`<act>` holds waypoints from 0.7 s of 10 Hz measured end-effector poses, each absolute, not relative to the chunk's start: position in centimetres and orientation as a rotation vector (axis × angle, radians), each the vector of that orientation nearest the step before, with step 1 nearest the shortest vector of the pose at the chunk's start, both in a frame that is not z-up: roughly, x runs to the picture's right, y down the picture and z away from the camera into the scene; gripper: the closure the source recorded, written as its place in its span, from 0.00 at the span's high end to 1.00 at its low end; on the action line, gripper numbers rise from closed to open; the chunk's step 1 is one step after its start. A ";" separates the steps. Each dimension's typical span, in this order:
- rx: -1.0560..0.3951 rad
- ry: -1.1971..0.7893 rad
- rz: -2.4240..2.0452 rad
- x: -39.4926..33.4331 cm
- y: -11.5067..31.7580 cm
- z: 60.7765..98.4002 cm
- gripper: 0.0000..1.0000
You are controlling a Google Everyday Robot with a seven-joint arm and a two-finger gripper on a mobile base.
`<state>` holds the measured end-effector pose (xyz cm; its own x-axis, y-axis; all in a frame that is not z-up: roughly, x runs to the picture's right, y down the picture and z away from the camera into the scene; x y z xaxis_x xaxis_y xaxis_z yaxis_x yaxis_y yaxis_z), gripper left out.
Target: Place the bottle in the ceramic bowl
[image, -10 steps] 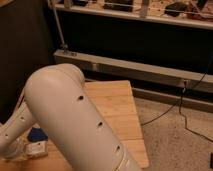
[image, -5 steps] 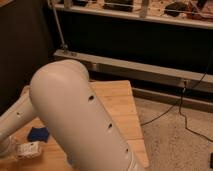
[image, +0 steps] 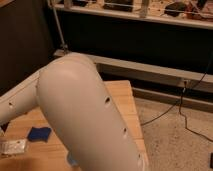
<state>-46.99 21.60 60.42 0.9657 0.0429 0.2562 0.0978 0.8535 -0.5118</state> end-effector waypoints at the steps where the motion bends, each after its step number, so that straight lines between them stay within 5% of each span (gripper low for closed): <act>1: -0.545 -0.276 -0.016 -47.5 20.8 60.1 0.00; 7: -0.539 -0.302 0.016 -50.2 15.5 60.6 0.00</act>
<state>-50.18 15.49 60.63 0.9558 0.0938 0.2786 0.0637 0.8591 -0.5079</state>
